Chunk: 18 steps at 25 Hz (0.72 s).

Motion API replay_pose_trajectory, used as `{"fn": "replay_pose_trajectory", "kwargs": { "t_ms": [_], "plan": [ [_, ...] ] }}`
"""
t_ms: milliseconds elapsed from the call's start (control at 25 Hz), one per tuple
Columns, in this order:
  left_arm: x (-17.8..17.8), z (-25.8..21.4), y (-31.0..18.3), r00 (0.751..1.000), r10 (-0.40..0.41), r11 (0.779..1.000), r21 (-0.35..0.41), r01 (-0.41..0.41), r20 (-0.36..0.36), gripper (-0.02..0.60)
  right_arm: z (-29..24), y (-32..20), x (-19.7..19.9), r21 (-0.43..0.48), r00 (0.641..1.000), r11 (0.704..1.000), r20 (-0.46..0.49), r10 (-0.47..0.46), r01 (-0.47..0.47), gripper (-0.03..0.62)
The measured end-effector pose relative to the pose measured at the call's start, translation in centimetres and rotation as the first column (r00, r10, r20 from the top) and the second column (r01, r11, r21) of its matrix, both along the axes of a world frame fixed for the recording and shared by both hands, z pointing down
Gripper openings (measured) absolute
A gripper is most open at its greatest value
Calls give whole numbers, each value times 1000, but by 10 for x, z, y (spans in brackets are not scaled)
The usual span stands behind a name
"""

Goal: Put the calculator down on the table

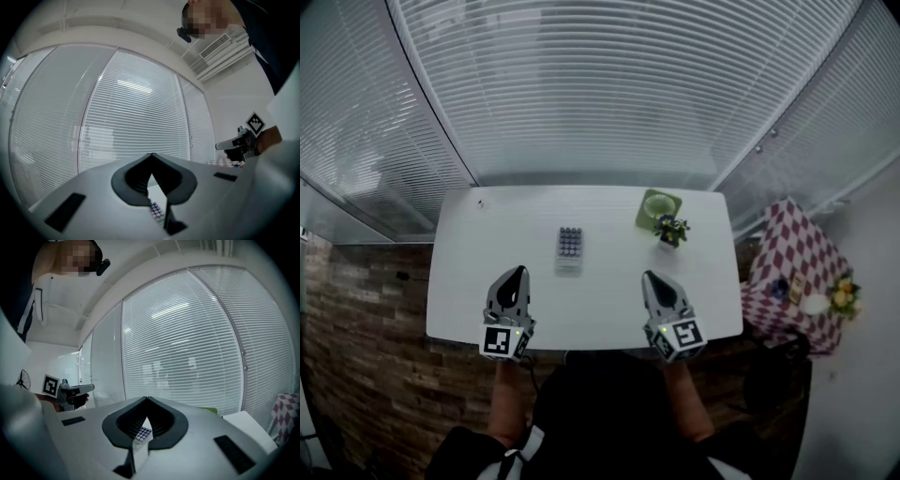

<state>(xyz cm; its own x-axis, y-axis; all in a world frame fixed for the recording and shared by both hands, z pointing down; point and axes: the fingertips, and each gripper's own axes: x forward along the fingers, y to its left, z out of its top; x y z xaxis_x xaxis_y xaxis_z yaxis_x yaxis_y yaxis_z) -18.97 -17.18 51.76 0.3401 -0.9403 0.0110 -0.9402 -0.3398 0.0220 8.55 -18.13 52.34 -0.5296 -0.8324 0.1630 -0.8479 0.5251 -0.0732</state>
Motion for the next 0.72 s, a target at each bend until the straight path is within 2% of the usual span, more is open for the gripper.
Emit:
{"fn": "replay_pose_trajectory", "kwargs": {
  "t_ms": [120, 200, 560, 720],
  "plan": [
    [-8, 15, 5, 1000, -1, 999, -35, 1, -19, 6, 0, 0, -3, 8, 1000, 1000, 6, -8, 8, 6],
    [-8, 10, 5, 1000, -1, 999, -38, 1, -7, 6, 1, 0, -3, 10, 1000, 1000, 5, -10, 10, 6],
    [11, -10, 15, 994, 98, 995, 31, -100, 39, 6, 8, 3, -16, -4, 991, 997, -106, -79, 79, 6],
    [13, -15, 18, 993, 118, 993, 18, -118, 19, 6, 7, 1, -19, 0, 989, 995, -113, -99, 100, 5]
  ]
}}
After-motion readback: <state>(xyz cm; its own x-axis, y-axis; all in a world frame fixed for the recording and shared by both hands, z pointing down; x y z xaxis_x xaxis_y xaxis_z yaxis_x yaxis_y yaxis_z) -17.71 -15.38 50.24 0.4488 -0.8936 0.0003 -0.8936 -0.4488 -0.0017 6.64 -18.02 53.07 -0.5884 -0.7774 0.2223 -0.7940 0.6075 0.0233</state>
